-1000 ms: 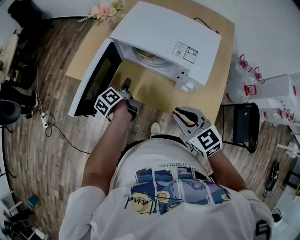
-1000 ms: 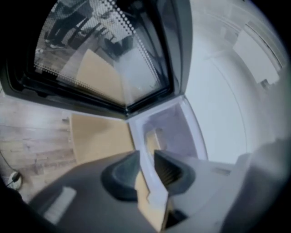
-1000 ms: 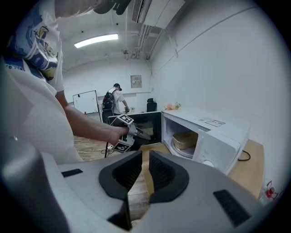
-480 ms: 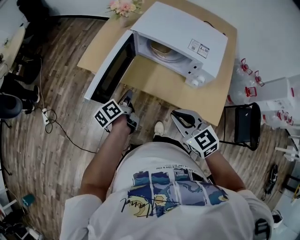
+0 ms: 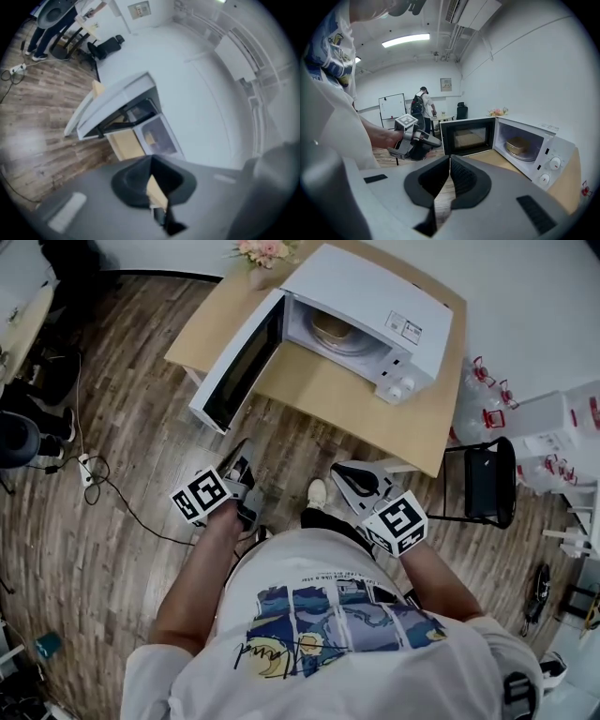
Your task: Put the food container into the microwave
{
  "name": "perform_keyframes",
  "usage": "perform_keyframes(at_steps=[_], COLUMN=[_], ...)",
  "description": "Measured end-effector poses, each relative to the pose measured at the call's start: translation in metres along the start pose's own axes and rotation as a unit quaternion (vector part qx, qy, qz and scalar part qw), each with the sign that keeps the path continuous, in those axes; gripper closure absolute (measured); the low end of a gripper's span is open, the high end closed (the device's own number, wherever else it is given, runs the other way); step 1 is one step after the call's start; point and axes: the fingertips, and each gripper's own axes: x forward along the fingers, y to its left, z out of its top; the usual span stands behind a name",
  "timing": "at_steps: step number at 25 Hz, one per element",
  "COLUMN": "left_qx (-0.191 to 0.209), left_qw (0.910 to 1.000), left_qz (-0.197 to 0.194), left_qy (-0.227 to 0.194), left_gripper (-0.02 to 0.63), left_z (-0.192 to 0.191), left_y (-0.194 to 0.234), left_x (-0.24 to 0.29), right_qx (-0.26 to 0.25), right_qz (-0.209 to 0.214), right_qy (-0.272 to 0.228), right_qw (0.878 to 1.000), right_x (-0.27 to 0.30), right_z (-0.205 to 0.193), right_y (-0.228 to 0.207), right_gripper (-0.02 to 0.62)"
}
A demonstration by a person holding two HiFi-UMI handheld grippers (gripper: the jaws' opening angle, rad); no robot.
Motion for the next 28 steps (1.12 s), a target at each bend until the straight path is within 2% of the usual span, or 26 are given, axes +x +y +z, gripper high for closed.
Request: perform_keyframes(at_steps=[4,8,14,18,25,28], left_qx=[0.029,0.079,0.166,0.209,0.242,0.239], left_qw=[0.9992,0.9955,0.9814,0.9714,0.9611,0.9608], left_qz=[-0.022,-0.043,-0.076,-0.089,-0.107,-0.115], left_qy=[0.013,0.029,0.059,0.070,0.079,0.081], left_gripper=[0.598,0.598,0.598,0.598,0.598,0.598], left_z=[-0.007,-0.013,-0.029,-0.040,-0.054,-0.058], left_y=[-0.005,-0.015,-0.030,-0.036,-0.043,-0.047], left_x=[-0.036,-0.070,-0.117,-0.138,-0.159,-0.165], right_qx=[-0.004,0.001,0.015,0.022,0.021,0.021], right_qz=[0.002,0.000,-0.002,-0.004,-0.002,-0.004], right_qy=[0.000,0.001,-0.002,-0.005,-0.007,-0.009], right_qw=[1.000,1.000,1.000,1.000,1.000,1.000], right_x=[0.003,0.001,-0.005,-0.010,-0.015,-0.017], right_z=[0.001,-0.002,-0.010,-0.013,-0.015,-0.015], right_y=[0.030,0.055,0.090,0.107,0.131,0.137], right_gripper=[0.584,0.586,0.586,0.587,0.588,0.588])
